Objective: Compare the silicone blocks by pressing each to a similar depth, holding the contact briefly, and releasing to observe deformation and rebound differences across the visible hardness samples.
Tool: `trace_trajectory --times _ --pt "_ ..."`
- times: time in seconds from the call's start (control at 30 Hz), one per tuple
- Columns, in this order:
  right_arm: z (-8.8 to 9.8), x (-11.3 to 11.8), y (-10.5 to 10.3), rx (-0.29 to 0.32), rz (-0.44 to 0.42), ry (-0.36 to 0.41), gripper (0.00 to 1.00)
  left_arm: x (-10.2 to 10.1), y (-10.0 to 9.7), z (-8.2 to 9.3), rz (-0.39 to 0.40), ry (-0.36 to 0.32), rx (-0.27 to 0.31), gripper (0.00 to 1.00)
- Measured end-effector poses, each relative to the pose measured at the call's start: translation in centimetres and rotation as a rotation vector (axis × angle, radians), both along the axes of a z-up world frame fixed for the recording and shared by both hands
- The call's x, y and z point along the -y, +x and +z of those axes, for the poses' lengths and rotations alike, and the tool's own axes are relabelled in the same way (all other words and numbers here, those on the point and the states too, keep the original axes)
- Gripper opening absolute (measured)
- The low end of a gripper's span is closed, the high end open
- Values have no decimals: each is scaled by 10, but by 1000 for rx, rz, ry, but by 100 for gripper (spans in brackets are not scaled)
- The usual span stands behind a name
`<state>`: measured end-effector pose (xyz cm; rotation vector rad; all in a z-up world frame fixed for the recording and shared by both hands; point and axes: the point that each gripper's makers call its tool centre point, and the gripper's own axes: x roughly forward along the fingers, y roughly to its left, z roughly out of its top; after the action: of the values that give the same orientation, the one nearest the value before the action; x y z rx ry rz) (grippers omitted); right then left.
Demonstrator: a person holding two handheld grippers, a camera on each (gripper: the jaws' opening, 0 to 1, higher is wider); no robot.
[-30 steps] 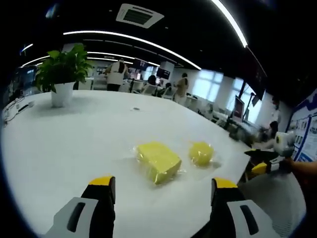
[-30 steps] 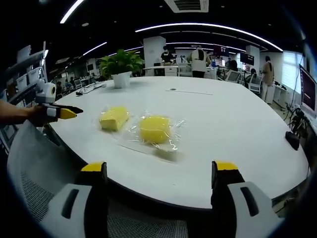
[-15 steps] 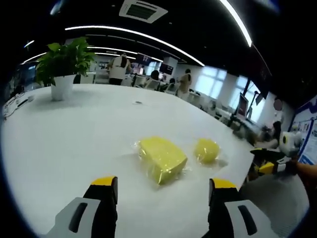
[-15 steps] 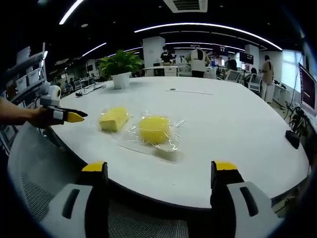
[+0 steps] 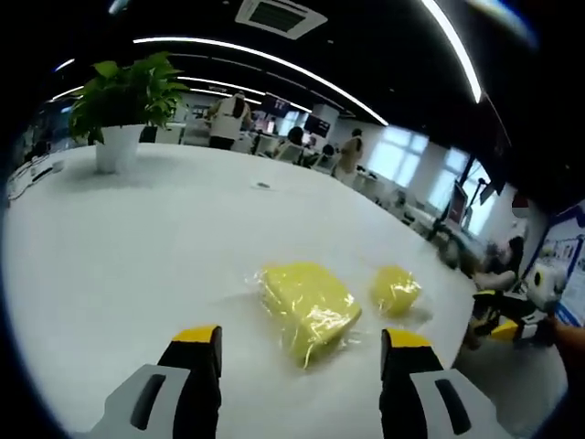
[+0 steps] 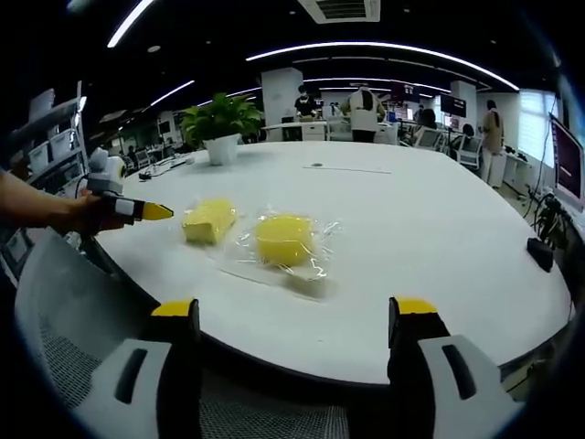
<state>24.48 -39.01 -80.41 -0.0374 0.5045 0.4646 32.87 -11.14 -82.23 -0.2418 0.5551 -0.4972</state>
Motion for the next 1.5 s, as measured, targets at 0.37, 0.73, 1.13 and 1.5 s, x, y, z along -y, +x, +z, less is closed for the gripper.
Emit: trace_trajectory --times 0.37,0.73,1.13,1.5 --pt "-1 3 1 -8 -26 8 78 2 26 1 43 -44 -10 65" --pt "-1 5 1 -7 -30 -2 79 -4 45 -10 73 -54 -44 61" --pt "-2 5 0 -14 -28 -5 79 1 61 -14 79 -79 -66 55" --pt "-3 5 -1 -24 -26 -12 79 -2 75 -21 126 -133 -102 49"
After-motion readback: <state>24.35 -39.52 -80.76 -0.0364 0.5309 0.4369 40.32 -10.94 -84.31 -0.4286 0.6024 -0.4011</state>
